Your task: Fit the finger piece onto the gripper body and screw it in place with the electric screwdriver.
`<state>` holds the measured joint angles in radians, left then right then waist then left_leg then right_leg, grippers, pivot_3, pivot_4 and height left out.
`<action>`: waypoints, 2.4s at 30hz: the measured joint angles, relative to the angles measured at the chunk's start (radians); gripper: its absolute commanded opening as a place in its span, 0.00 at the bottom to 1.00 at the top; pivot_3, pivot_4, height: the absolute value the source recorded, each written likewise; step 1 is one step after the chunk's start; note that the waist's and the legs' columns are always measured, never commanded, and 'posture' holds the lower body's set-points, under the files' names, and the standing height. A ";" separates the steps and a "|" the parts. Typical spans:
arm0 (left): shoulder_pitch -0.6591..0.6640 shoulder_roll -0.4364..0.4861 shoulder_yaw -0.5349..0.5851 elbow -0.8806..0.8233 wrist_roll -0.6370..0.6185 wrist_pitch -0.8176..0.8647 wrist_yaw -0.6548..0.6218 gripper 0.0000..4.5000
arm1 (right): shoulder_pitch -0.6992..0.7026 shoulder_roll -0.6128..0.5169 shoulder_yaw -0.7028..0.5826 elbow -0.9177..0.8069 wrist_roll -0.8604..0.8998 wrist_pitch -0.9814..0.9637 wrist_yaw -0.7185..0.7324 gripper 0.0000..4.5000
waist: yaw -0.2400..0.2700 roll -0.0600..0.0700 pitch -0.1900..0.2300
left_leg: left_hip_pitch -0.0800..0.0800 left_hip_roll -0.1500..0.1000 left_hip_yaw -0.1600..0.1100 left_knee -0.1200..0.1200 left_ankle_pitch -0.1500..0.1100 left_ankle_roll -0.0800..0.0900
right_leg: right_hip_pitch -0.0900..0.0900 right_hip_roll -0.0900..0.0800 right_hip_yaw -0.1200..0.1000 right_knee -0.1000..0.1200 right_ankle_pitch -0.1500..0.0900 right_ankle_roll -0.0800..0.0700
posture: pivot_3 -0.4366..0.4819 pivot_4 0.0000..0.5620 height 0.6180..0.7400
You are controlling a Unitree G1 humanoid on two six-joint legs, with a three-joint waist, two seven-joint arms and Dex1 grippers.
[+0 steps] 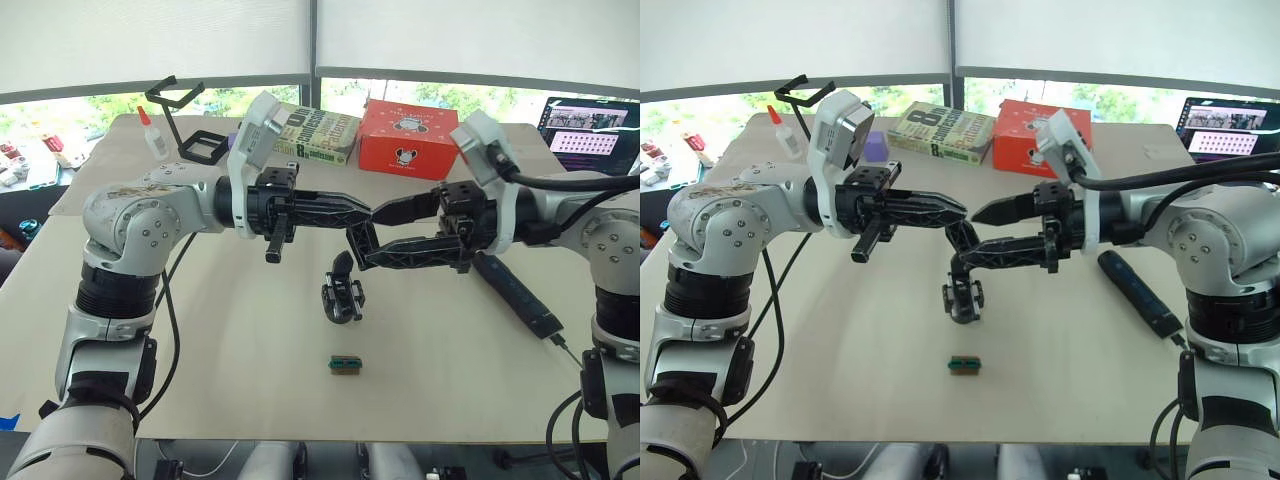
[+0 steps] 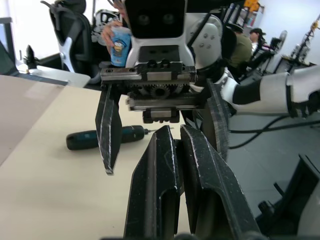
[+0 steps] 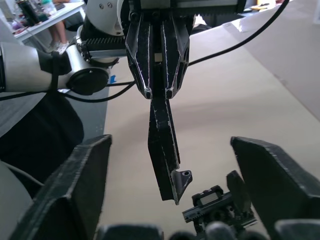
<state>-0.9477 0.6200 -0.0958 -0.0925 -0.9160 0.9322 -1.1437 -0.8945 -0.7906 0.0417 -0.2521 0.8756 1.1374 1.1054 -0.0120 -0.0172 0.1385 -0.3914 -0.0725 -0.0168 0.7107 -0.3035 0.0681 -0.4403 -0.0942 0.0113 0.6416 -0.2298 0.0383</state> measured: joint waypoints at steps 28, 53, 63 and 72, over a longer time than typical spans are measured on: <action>-0.018 -0.031 -0.002 -0.009 0.049 0.027 -0.001 0.00 | -0.062 -0.008 0.106 -0.004 -0.119 -0.118 0.092 0.08 | 0.001 0.000 0.000 | -0.002 0.000 -0.001 0.001 0.000 0.000 | -0.001 0.000 -0.001 0.001 0.000 0.000 | 0.48 0.27 1.00; 0.419 0.025 -0.172 0.248 0.675 -0.805 -0.186 1.00 | 0.234 -0.008 0.050 -0.111 -0.232 -0.451 0.109 0.08 | 0.022 0.001 0.000 | -0.004 -0.001 -0.001 0.003 -0.001 0.001 | -0.003 0.000 -0.001 0.000 0.000 0.000 | 0.48 0.27 1.00; 0.487 -0.182 -0.195 0.252 0.727 -0.772 0.006 1.00 | 0.285 -0.027 0.021 -0.150 -0.225 -0.441 0.067 0.08 | 0.024 0.001 0.000 | -0.004 -0.001 -0.002 0.004 -0.001 0.001 | -0.003 0.000 0.000 0.001 0.000 0.000 | 0.48 0.27 1.00; 0.491 -0.271 -0.205 0.261 0.758 -0.749 0.105 1.00 | 0.294 -0.027 0.021 -0.176 -0.220 -0.409 0.037 0.08 | 0.026 0.001 0.000 | -0.004 -0.001 -0.002 0.004 -0.001 0.001 | -0.003 -0.001 0.000 0.000 0.000 0.000 | 0.48 0.27 1.00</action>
<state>-0.4569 0.3487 -0.3010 0.1687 -0.1578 0.1835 -1.0390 -0.6009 -0.8180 0.0626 -0.4286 0.6558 0.7286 1.1428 0.0140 -0.0165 0.1389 -0.3952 -0.0738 -0.0189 0.7145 -0.3043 0.0693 -0.4428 -0.0949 0.0115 0.6415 -0.2297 0.0382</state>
